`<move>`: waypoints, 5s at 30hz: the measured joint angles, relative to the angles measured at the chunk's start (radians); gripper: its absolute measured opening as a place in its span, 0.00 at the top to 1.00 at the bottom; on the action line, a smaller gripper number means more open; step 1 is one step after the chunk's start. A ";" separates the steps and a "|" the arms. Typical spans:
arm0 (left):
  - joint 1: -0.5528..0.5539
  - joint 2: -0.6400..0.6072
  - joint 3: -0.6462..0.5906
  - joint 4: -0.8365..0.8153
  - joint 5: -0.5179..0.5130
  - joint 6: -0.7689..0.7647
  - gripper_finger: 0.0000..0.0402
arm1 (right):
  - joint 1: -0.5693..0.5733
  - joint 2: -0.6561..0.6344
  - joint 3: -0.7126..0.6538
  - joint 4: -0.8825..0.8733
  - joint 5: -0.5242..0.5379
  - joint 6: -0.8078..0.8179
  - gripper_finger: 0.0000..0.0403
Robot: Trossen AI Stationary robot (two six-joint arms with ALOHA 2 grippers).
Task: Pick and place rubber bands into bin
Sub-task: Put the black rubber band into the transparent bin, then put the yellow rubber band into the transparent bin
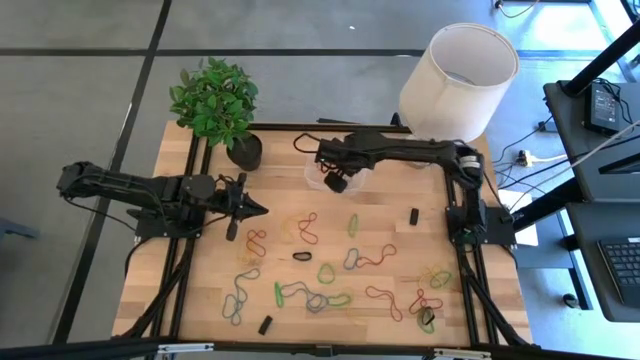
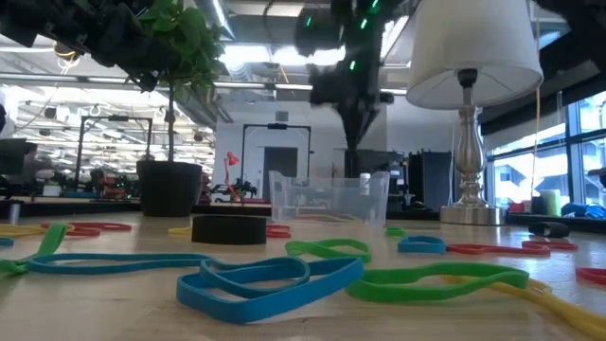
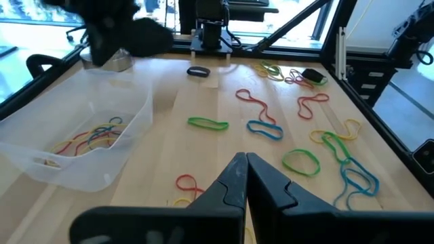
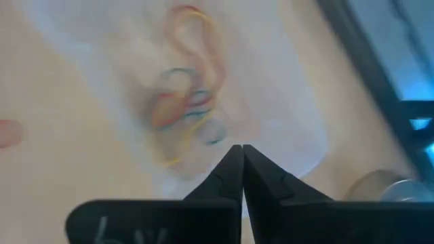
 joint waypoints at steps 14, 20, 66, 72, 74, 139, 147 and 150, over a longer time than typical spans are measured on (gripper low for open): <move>0.000 0.070 0.000 -0.005 -0.018 -0.077 1.00 | 0.343 -0.530 -0.603 0.395 -0.059 0.275 0.99; -0.063 0.202 0.101 -0.104 -0.088 -0.097 1.00 | 0.512 -0.690 -0.823 0.522 -0.059 0.329 1.00; -0.282 1.163 0.821 -0.569 -0.200 -0.460 0.66 | 0.707 -1.049 -1.301 0.886 -0.059 0.312 0.99; -0.229 1.246 0.821 -0.562 -0.089 -0.437 0.59 | 0.707 -1.049 -1.301 0.887 -0.058 0.329 0.99; -0.214 1.266 0.821 -0.538 -0.063 -0.433 0.59 | 0.707 -1.049 -1.301 0.887 -0.058 0.338 0.99; 0.434 1.626 1.592 -0.944 -0.042 0.469 0.70 | 0.541 -1.049 -1.301 0.957 -0.036 0.363 0.99; 0.403 1.491 1.592 -0.954 -0.042 0.242 0.72 | 0.541 -1.049 -1.301 0.956 -0.039 0.365 0.99; 0.373 1.428 1.589 -0.968 -0.051 0.115 0.77 | 0.541 -1.049 -1.301 0.957 -0.039 0.366 0.99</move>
